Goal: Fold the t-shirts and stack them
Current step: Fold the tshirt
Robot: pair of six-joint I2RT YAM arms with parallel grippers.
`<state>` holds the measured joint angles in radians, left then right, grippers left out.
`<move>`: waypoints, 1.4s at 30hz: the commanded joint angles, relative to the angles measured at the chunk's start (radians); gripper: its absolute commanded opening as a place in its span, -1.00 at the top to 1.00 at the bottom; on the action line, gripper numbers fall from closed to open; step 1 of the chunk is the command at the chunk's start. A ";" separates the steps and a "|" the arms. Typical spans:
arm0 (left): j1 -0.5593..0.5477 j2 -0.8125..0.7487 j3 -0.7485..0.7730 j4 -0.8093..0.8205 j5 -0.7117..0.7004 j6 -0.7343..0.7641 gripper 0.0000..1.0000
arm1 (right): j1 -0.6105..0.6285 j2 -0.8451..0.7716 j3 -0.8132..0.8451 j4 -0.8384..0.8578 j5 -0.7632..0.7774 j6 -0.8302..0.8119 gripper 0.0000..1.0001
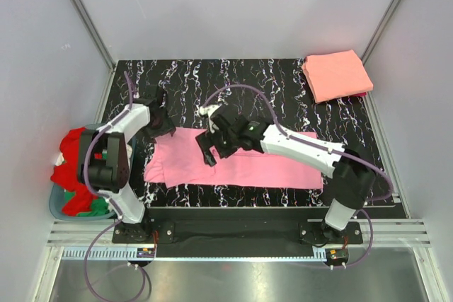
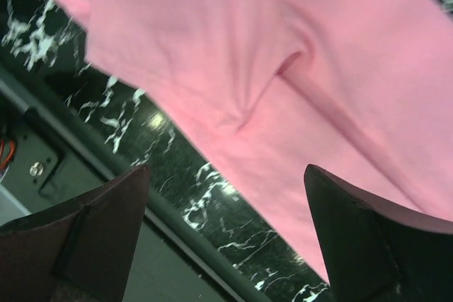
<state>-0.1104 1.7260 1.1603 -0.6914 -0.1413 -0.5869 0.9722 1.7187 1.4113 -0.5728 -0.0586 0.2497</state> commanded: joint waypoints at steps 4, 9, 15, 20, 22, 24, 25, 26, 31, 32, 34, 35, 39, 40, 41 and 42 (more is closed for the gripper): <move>-0.106 -0.262 -0.137 -0.004 -0.040 -0.051 -0.43 | -0.222 0.048 0.002 -0.044 0.091 0.060 -0.82; -0.192 -0.253 -0.228 0.076 0.031 -0.111 -0.33 | -0.351 0.175 0.038 -0.096 0.137 0.083 -0.61; -0.206 -0.093 -0.202 0.148 0.085 -0.122 -0.26 | -0.363 0.269 -0.018 -0.081 0.092 0.160 -0.52; -0.204 0.077 -0.062 0.139 0.085 -0.096 -0.25 | -0.351 0.213 -0.225 -0.007 0.022 0.261 -0.50; -0.198 0.136 0.014 0.106 0.071 -0.076 -0.25 | -0.333 0.188 -0.285 -0.006 0.019 0.295 -0.50; -0.189 0.242 0.163 0.057 0.077 -0.059 -0.26 | -0.281 0.145 -0.311 -0.019 0.019 0.377 -0.54; -0.186 0.324 0.224 0.038 0.080 -0.056 -0.25 | -0.259 0.127 -0.330 -0.025 0.013 0.420 -0.53; -0.186 0.372 0.372 0.018 0.083 -0.048 -0.25 | -0.227 0.119 -0.336 -0.024 -0.004 0.503 -0.54; -0.210 0.802 1.224 -0.195 0.248 0.085 -0.28 | 0.006 0.128 -0.188 -0.048 -0.111 0.599 -0.71; -0.233 0.855 1.369 -0.230 0.279 0.111 -0.34 | 0.014 0.115 -0.163 -0.071 -0.101 0.586 -0.73; -0.248 0.871 1.539 -0.251 0.322 0.150 -0.59 | 0.011 0.064 -0.088 -0.155 -0.033 0.567 -0.86; -0.252 0.815 1.459 -0.135 0.341 0.154 -0.84 | 0.008 0.055 -0.046 -0.207 0.023 0.533 -0.91; -0.247 0.483 1.052 0.078 0.295 0.162 -0.98 | -0.036 0.071 0.190 -0.488 0.336 0.459 -0.99; -0.242 0.443 1.056 0.057 0.289 0.168 -0.98 | -0.081 0.084 0.208 -0.502 0.342 0.445 -0.99; -0.232 0.435 1.079 -0.018 0.287 0.176 -0.97 | -0.104 0.085 0.218 -0.480 0.335 0.410 -0.99; -0.223 0.435 1.107 -0.063 0.278 0.183 -0.97 | -0.131 0.087 0.231 -0.458 0.307 0.392 -1.00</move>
<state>-0.3733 2.3157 2.2162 -0.7757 0.1299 -0.4553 0.9241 1.8301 1.5768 -0.9207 0.1223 0.7162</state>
